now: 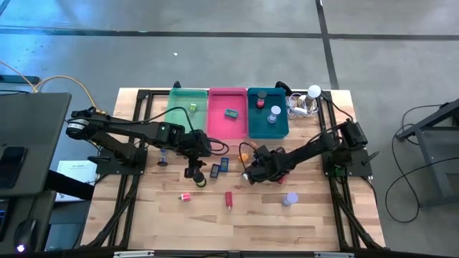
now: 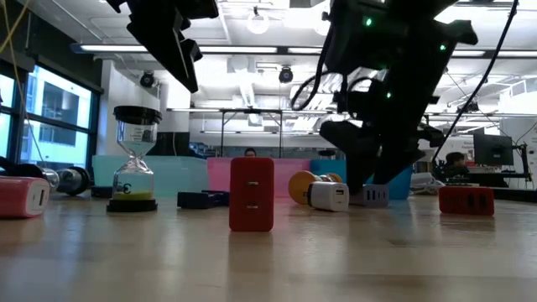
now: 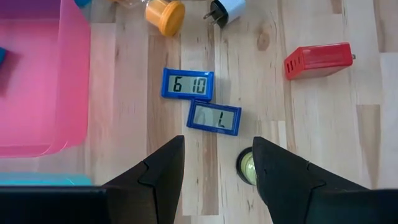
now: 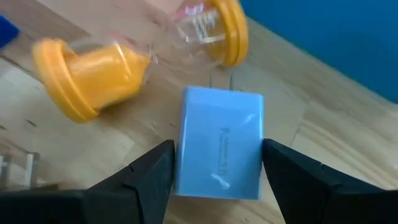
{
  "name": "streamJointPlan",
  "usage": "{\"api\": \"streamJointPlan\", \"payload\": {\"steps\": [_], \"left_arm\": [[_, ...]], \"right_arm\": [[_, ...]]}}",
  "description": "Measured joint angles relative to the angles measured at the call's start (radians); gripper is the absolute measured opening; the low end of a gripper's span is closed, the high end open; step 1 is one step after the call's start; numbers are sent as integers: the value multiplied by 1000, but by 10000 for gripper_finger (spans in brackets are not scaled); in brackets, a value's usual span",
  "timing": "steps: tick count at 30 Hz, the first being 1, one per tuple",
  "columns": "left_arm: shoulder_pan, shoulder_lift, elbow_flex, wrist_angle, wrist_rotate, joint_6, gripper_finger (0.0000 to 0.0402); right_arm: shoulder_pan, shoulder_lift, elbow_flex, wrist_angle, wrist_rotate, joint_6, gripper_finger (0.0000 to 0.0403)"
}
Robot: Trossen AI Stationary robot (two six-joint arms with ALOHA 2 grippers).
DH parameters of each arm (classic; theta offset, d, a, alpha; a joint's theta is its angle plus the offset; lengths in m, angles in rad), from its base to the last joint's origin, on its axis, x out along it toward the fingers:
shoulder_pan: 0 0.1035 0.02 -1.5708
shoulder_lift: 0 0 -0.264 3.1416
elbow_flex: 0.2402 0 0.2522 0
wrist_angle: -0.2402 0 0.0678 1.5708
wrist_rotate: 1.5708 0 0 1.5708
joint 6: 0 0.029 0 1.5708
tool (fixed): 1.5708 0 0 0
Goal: Pick & Place Office items
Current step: Put the purple adapter into the green bin
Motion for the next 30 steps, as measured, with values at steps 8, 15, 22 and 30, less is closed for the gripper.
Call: {"api": "streamJointPlan", "payload": {"steps": [8, 15, 22, 30], "left_arm": [[0, 0, 0, -4, 0, -3, 181], [0, 0, 0, -7, 1, -9, 181], [0, 1, -6, 1, 1, -69, 181], [0, 1, -6, 42, 0, -77, 181]], "right_arm": [[-29, 56, 4, 49, -41, -56, 232], [-19, 60, 4, 46, -30, -57, 215], [0, 32, 0, 4, -39, -65, 201], [22, 16, -2, -33, -39, -127, 201]]}}
